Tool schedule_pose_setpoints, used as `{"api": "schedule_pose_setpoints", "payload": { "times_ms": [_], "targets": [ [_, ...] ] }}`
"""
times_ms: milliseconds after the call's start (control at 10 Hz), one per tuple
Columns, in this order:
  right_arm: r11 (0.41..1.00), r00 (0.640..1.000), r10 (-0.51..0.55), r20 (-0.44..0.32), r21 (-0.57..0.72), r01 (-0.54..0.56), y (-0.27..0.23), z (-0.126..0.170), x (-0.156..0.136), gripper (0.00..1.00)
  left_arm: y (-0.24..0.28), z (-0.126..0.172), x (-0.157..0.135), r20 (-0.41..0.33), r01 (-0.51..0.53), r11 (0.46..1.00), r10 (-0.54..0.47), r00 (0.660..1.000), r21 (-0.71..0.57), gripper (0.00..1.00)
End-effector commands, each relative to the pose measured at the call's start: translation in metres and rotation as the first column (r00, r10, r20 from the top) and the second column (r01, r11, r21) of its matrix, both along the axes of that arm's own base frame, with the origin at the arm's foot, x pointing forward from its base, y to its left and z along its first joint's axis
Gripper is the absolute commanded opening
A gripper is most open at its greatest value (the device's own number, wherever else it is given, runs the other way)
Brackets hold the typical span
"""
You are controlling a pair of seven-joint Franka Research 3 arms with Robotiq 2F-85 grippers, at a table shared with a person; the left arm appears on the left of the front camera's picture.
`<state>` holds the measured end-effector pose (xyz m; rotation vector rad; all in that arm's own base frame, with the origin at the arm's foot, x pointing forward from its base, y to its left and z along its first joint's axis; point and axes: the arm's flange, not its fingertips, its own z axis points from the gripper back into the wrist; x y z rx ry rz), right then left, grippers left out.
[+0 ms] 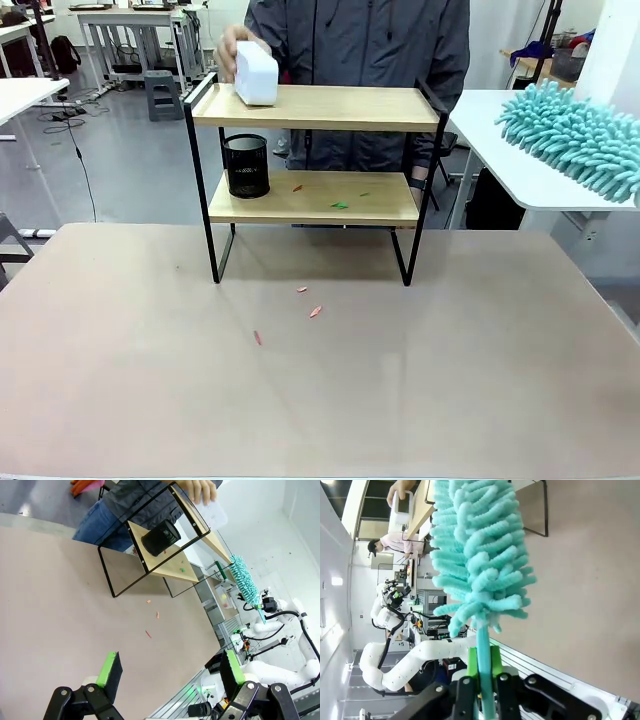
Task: Clean the shelf.
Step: Clean the remaining tier of the Shelf with the Duster once objects are removed.
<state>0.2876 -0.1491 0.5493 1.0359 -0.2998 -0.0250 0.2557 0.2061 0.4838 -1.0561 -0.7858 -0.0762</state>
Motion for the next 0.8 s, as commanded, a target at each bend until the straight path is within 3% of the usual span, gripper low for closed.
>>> {"api": "schedule_pose_setpoints", "payload": {
  "times_ms": [0,700],
  "targets": [
    [1.0,1.0,0.013,0.018,-0.003,-0.013,-0.002,0.0005,0.0023,0.12,-0.0019,0.0008,0.0009,0.028,0.001,1.0,-0.001,1.0,-0.01,1.0],
    [1.0,1.0,0.013,0.018,-0.003,-0.013,-0.002,0.0005,0.0023,0.12,-0.0019,0.0008,0.0009,0.028,0.001,1.0,-0.001,1.0,-0.01,1.0]
  ]
}}
